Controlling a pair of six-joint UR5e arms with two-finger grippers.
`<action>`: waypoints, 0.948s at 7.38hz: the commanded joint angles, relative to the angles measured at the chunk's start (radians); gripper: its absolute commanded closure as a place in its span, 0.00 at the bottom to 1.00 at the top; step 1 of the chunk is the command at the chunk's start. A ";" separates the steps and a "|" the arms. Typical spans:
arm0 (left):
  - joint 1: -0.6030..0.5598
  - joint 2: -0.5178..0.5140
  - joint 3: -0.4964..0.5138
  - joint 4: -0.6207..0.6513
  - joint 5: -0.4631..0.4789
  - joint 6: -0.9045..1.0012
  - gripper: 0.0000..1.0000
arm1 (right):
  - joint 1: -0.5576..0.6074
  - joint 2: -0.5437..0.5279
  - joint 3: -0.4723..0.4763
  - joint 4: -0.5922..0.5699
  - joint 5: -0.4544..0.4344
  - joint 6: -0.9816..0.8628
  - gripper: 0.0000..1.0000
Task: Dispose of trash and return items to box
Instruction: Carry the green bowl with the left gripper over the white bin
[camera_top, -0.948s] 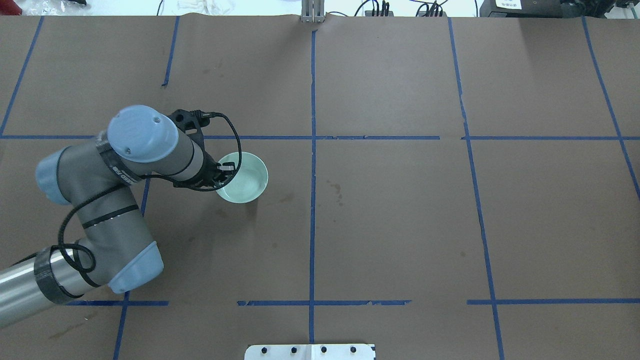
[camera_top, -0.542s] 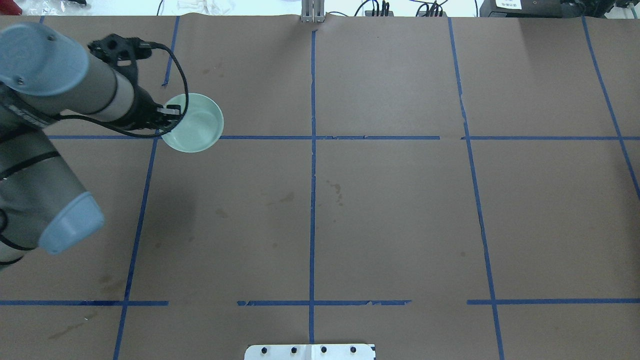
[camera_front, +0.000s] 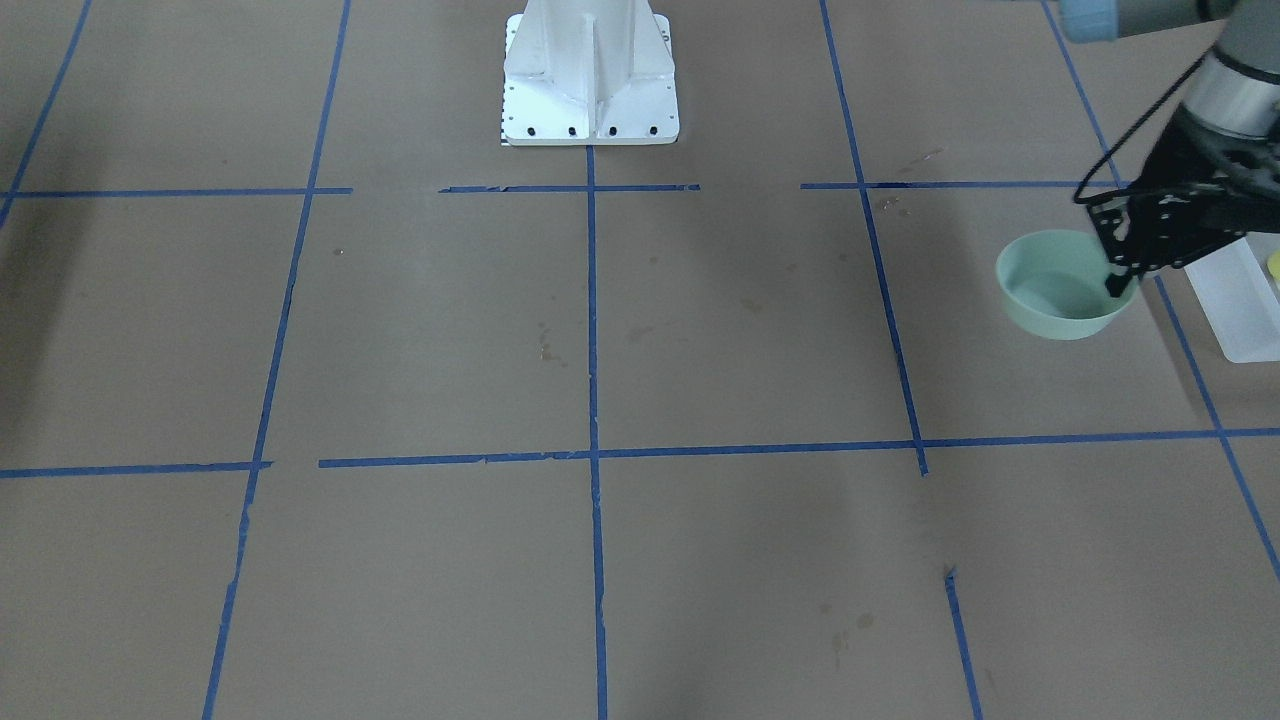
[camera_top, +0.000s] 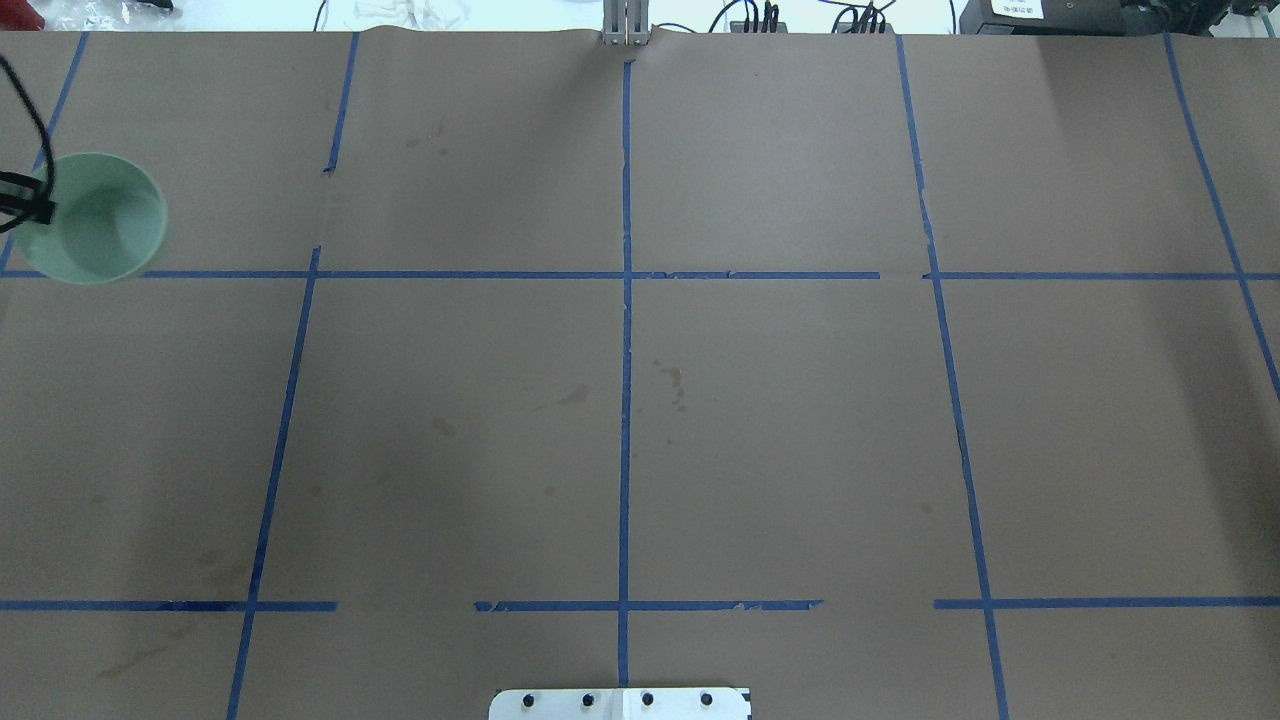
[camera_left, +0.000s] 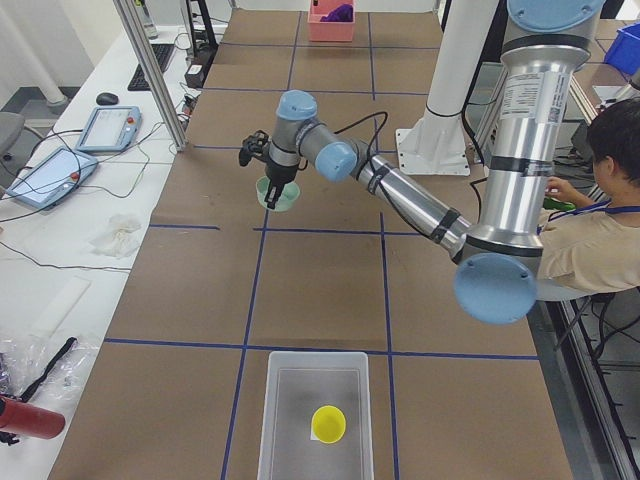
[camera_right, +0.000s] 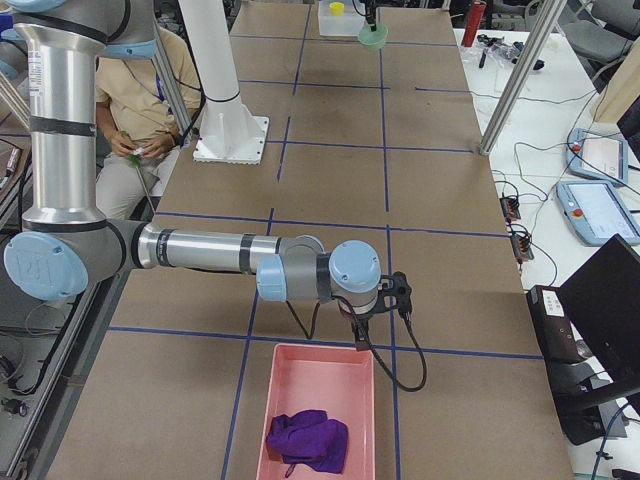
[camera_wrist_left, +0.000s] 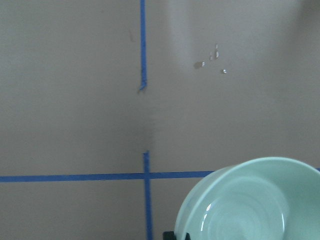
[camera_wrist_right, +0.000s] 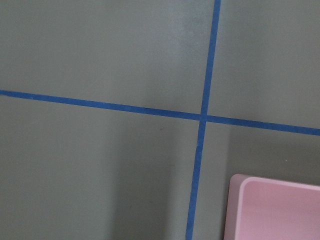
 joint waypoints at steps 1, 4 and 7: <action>-0.269 0.085 0.222 -0.088 -0.126 0.459 1.00 | -0.022 0.000 0.013 0.002 0.001 0.018 0.00; -0.444 0.086 0.554 -0.168 -0.128 0.820 1.00 | -0.025 0.000 0.019 0.002 0.003 0.018 0.00; -0.445 0.157 0.605 -0.207 -0.135 0.813 1.00 | -0.026 -0.032 0.059 0.002 0.003 0.018 0.00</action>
